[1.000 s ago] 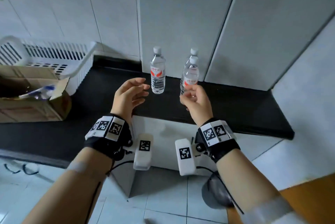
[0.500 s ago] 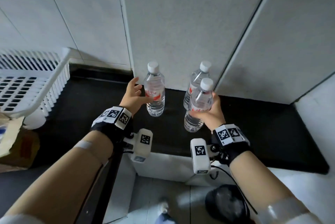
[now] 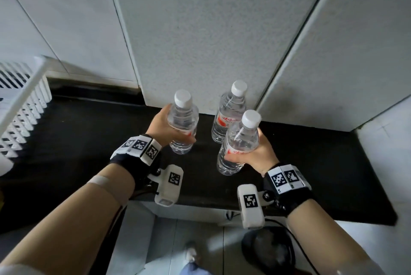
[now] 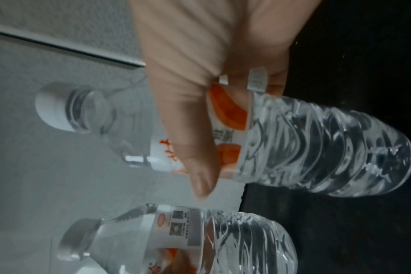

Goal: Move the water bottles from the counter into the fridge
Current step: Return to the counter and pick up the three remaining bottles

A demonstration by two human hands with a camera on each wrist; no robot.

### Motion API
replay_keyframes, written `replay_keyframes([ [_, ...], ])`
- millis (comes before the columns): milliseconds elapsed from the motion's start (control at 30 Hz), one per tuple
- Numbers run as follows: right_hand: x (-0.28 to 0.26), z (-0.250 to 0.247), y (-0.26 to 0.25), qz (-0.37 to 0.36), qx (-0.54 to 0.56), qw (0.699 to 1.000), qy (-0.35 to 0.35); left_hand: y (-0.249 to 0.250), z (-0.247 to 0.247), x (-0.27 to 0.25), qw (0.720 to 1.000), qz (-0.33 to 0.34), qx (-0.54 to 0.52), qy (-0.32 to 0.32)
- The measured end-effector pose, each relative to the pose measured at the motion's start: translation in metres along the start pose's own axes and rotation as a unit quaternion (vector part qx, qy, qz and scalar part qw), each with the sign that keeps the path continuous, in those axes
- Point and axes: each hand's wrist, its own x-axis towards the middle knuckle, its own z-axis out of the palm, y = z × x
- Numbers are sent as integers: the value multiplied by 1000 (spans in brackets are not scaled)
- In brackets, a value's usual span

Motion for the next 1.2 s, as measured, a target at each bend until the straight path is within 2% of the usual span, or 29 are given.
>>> replay_keyframes([
  [133, 0, -21, 4, -4, 12, 999, 31, 2, 31, -2, 997, 33, -5, -73],
  [267, 5, -27, 6, -13, 18, 999, 39, -1, 57, -2, 995, 45, -12, -87],
  [367, 7, -29, 10, 0, 25, 1000, 3, -6, 61, 1, 994, 49, -4, -94],
  [500, 12, -35, 10, 15, 25, 998, -62, 0, 53, 8, 988, 28, 27, -151],
  [733, 24, -35, 7, 34, 20, 993, -114, 7, 58, 20, 976, 10, 40, -213],
  [867, 30, -24, 6, 45, 5, 993, -112, 1, 63, 20, 982, 10, 10, -190],
  [1100, 19, -12, 10, 36, 16, 998, -39, -5, 60, 8, 990, 9, -14, -142],
  [1200, -3, -9, 12, 29, 28, 999, -4, -5, 62, -9, 988, 17, -18, -155],
])
